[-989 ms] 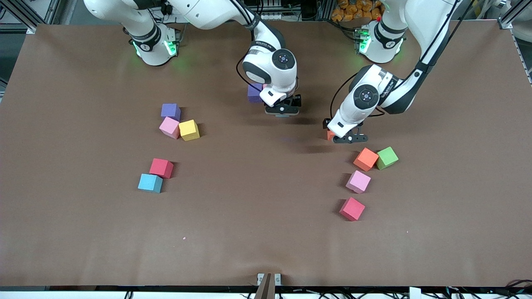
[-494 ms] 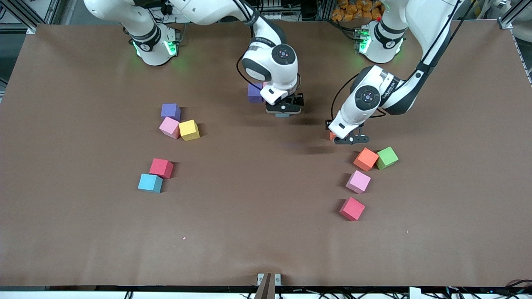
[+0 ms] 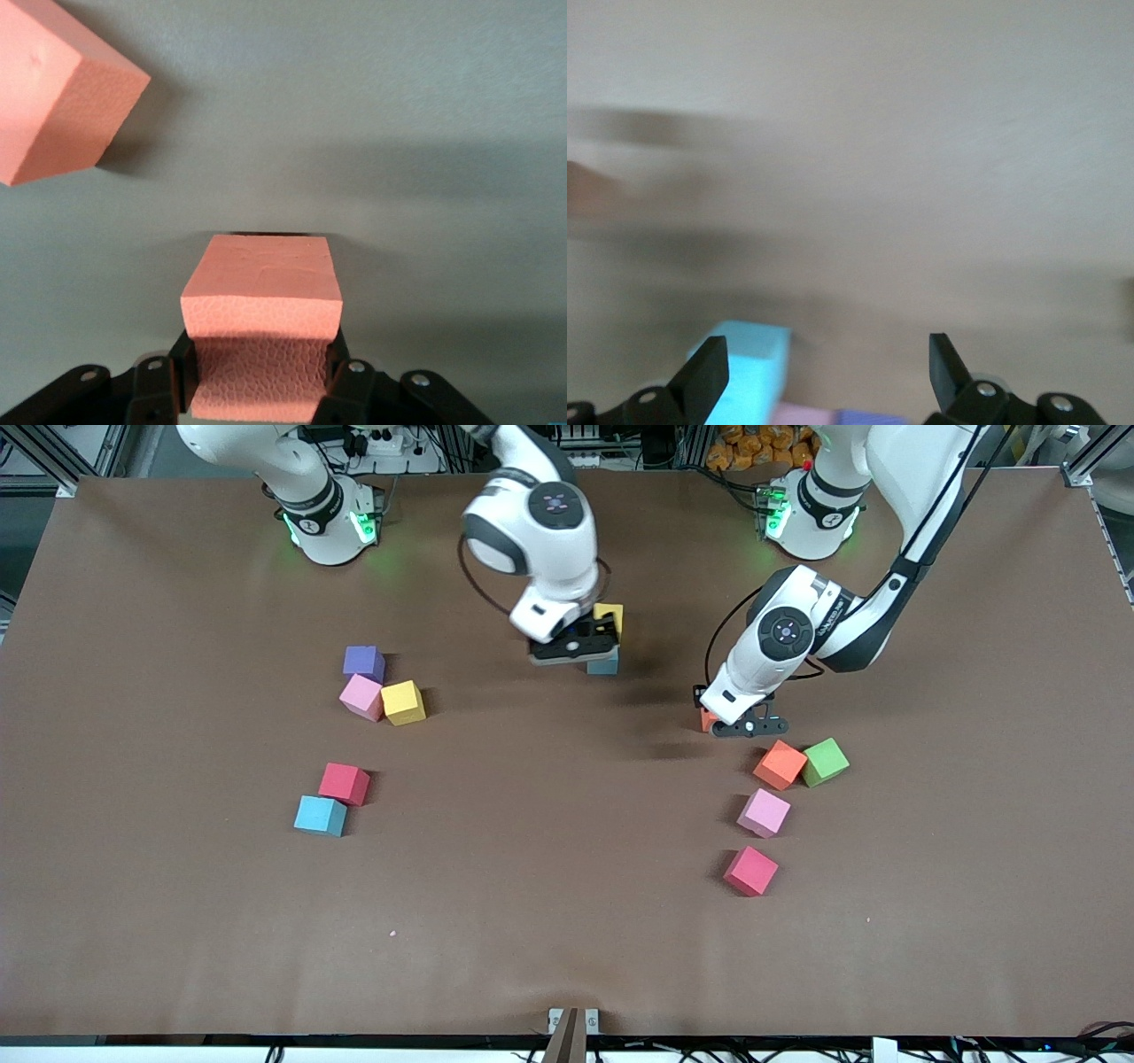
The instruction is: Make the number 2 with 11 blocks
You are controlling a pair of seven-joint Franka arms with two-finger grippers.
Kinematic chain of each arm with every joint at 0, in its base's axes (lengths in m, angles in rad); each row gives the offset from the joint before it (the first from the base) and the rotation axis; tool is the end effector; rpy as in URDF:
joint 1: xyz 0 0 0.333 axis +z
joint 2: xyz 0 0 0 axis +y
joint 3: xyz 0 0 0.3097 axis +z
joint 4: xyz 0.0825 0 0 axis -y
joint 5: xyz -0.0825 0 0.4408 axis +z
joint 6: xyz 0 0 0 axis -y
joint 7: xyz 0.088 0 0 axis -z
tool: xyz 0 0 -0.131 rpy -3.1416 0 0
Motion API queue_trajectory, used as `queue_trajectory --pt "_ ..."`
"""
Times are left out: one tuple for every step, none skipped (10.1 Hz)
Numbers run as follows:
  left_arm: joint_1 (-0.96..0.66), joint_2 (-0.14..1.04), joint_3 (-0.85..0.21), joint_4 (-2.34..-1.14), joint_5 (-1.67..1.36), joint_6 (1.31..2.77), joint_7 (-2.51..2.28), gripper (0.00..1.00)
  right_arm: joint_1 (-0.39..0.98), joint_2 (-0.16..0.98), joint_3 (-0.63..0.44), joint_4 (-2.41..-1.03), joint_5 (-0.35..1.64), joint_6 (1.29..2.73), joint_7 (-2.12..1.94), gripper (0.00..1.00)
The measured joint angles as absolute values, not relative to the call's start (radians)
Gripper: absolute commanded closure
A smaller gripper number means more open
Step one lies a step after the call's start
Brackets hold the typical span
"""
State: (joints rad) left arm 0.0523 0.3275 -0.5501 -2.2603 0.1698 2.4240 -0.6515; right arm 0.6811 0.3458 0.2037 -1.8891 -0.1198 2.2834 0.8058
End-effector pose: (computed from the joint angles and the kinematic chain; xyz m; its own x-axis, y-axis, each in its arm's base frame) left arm 0.4808 -0.2774 0.1519 0.9917 0.0337 -0.1237 0.0335 -0.9994 -0.0041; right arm 0.4343 0.5173 0.2676 0.9885 0.1398 0.0582 0.1413 -0.9897 -0.0226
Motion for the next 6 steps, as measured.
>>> queue_trajectory --pt "0.048 0.326 -0.569 -2.237 0.170 2.406 -0.671 0.46 0.621 0.320 0.204 -1.942 -0.120 2.277 0.708 0.00" --pt "0.033 0.325 -0.586 -2.206 0.170 2.381 -0.695 0.47 0.558 0.313 0.204 -1.976 -0.120 2.270 0.606 0.00" --pt "0.009 0.323 -0.594 -2.169 0.170 2.349 -0.718 0.48 0.501 0.313 0.204 -1.991 -0.120 2.262 0.504 0.00" --pt "-0.019 0.322 -0.598 -2.129 0.170 2.316 -0.735 0.48 0.447 0.313 0.204 -1.992 -0.120 2.253 0.412 0.00" --pt "-0.043 0.322 -0.599 -2.095 0.167 2.294 -0.742 0.49 0.389 0.312 0.205 -1.992 -0.121 2.252 0.320 0.00" --pt "-0.068 0.324 -0.599 -2.069 0.165 2.286 -0.745 0.50 0.322 0.312 0.205 -1.992 -0.121 2.254 0.200 0.00"
